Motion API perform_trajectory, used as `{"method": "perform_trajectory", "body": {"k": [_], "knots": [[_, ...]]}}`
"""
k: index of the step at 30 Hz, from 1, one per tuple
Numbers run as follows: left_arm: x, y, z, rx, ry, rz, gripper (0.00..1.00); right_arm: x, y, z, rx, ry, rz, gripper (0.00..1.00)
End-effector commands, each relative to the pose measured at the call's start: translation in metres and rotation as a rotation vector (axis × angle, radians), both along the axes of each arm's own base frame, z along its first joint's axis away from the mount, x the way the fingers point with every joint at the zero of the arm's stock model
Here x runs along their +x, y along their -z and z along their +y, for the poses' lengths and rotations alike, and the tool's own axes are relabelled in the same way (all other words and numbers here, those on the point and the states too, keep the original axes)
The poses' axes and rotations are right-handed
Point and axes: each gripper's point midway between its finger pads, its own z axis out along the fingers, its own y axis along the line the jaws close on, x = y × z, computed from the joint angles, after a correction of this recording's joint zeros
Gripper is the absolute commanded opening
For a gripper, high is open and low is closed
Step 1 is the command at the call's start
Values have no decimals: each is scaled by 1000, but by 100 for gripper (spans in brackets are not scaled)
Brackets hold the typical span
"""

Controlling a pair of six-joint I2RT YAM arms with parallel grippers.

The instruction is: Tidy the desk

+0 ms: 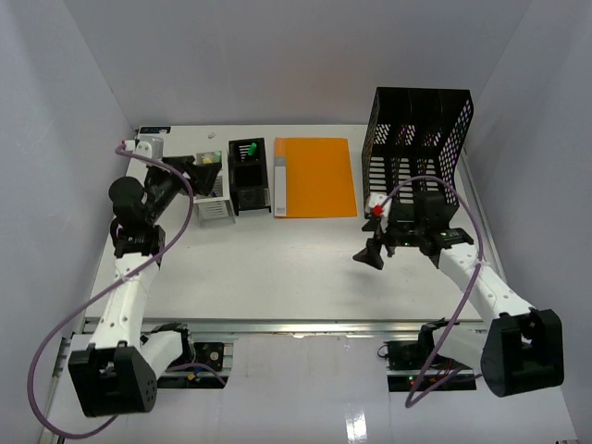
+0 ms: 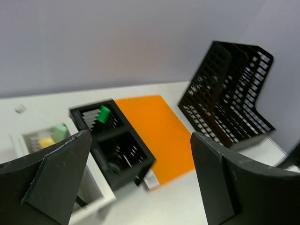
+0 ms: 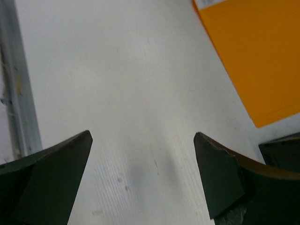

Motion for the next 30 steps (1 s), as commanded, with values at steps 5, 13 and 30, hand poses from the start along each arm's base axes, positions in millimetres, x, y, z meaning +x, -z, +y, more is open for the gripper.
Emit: {"method": "perform_trajectory", "body": {"k": [5, 13, 30], "knots": [[-81, 92, -14, -3, 77, 302, 98, 77, -22, 68, -318, 233, -399, 90], [-98, 99, -10, 0, 31, 267, 98, 70, -28, 165, -117, 81, -757, 90], [-103, 95, -4, 15, -14, 252, 98, 127, 10, 211, -182, 94, -910, 84]]}}
